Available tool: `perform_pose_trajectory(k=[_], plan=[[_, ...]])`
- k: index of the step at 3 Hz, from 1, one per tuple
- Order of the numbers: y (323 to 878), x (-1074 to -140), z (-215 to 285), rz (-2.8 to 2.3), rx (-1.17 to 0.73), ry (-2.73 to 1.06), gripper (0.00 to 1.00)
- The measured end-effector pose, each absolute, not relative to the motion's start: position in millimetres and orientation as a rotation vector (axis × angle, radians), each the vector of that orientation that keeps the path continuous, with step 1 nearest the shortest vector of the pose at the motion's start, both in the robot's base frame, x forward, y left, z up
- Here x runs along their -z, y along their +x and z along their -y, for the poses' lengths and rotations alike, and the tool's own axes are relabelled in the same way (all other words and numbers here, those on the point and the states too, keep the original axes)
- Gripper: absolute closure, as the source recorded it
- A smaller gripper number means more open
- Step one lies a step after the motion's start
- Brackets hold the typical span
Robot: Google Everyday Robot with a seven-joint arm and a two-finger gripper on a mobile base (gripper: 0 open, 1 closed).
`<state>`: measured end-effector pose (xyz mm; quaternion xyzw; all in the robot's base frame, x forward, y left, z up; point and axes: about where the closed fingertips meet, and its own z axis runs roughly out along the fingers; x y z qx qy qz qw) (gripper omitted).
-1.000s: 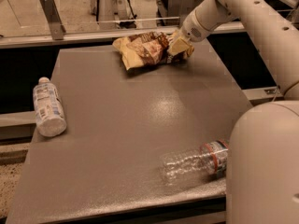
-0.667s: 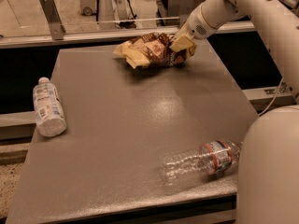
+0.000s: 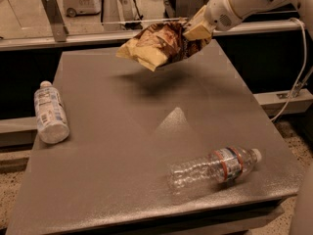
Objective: Move brown chip bag near water bottle
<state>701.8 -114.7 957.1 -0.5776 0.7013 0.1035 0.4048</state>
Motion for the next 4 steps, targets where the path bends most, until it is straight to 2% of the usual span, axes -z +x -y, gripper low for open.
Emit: perform_pose_trajectory(k=[1,4], plan=[[673,-975,114,-1.681,-0.260,-1.501,1.00],[586,-950,117,-1.580,-0.251,-1.622,1.00]])
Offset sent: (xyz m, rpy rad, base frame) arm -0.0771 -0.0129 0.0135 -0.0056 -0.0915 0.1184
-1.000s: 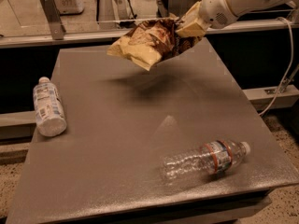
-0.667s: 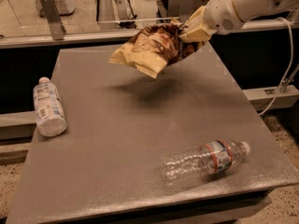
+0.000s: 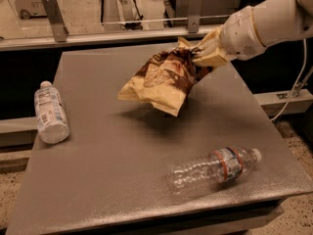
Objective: Move brown chip bag near water bottle
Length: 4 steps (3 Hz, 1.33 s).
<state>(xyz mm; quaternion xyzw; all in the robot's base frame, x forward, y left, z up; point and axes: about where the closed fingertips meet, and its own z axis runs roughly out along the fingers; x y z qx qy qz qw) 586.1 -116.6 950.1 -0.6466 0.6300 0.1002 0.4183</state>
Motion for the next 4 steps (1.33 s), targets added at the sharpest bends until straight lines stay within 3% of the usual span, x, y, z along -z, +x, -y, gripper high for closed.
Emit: perform_pose_trajectory(k=[4], plan=[[533,-898,118,-1.677,-0.282,-1.659,1.00]])
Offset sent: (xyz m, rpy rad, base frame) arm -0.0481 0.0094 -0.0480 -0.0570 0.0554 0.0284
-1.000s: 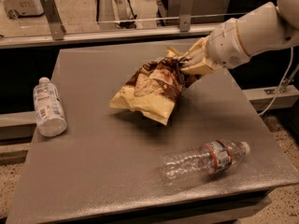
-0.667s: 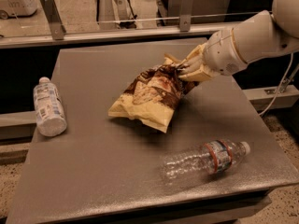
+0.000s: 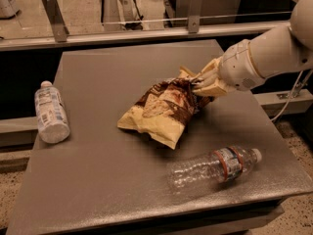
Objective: Move brown chip bag near water bottle
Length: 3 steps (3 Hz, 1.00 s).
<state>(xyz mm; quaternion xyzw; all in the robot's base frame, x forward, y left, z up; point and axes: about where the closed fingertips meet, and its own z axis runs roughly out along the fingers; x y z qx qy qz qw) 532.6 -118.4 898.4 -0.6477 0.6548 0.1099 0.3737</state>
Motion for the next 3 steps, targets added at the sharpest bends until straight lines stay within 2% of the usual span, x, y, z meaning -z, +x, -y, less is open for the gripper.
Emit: perform_pose_trajectory(k=[1,3], plan=[[528,-892,122,-1.704,-0.290,-1.656,0.84],[523,-885,135,-1.738,-0.291,-1.645,0.38]])
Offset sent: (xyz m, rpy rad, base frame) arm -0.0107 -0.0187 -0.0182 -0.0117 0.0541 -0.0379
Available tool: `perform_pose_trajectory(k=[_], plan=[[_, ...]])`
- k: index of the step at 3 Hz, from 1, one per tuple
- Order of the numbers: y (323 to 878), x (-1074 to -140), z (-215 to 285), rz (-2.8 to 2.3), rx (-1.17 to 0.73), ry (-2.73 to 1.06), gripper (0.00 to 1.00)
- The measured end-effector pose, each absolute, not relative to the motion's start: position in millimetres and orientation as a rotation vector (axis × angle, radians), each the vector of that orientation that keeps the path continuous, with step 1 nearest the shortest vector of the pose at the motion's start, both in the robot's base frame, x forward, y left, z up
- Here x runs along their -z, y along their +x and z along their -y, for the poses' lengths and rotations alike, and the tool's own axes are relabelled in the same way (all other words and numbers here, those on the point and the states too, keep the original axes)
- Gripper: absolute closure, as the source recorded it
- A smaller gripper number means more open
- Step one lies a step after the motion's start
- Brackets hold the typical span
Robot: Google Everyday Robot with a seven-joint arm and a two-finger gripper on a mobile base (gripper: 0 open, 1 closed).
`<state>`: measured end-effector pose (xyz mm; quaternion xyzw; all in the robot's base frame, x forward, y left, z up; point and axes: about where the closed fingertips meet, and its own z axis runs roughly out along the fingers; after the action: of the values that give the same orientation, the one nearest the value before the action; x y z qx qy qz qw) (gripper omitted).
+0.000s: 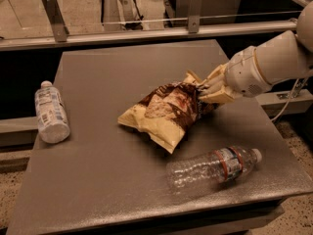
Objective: Move brown chip bag near water bottle
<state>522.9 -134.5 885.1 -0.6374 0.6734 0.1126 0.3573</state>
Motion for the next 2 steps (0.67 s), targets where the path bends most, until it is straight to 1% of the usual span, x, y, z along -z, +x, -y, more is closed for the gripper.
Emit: perform_pose_trajectory(k=[1,2], plan=[[521.9,-884.3,141.7,-1.746,-0.284,-1.640,0.15],[523.4,-885.0,144.4,-1.744,-0.277,-1.643,0.00]])
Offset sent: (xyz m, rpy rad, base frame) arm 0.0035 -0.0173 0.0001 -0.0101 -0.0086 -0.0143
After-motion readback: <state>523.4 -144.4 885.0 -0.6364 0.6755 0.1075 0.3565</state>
